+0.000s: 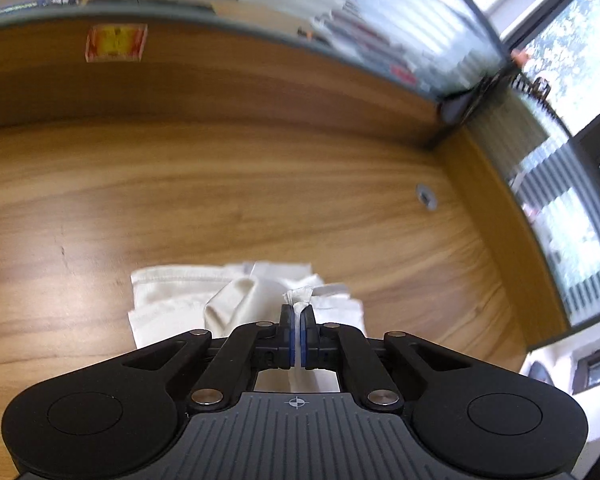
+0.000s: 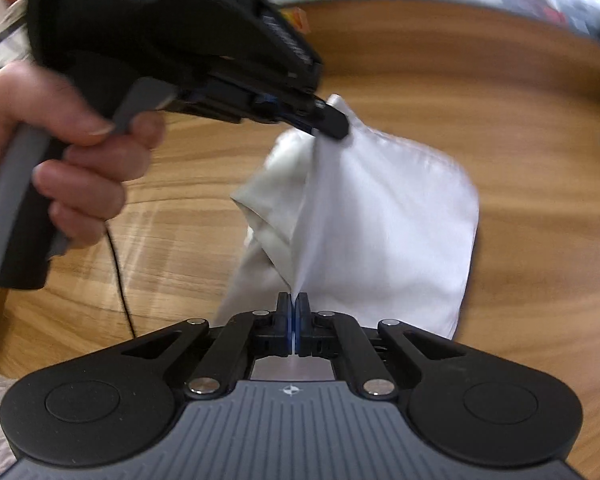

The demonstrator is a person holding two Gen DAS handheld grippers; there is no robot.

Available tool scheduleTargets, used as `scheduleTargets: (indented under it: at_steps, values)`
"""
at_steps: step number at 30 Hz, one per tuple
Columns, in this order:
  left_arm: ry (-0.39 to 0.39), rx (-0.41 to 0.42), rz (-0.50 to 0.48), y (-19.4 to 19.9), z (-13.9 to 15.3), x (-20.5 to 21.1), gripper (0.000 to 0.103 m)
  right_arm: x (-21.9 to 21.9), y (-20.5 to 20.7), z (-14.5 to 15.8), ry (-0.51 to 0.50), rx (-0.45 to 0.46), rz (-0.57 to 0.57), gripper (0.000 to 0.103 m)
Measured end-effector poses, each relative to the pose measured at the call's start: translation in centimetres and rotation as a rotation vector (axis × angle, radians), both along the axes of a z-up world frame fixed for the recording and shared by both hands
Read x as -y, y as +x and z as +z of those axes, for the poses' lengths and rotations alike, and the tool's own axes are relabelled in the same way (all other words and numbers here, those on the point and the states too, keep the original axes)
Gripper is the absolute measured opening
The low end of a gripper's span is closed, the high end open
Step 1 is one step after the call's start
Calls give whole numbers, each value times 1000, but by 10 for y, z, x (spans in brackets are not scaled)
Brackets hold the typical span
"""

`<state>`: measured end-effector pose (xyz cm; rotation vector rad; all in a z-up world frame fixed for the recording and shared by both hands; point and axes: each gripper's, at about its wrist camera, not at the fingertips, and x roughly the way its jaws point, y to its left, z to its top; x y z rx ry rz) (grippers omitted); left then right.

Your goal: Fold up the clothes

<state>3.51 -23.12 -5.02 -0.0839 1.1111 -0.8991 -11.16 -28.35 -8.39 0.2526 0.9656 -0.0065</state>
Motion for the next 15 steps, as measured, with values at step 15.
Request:
scheduleTargets:
  at_steps: [15]
  values:
    - [89, -15, 140, 17, -60, -67, 5, -63, 45, -37, -88, -139, 347, 2]
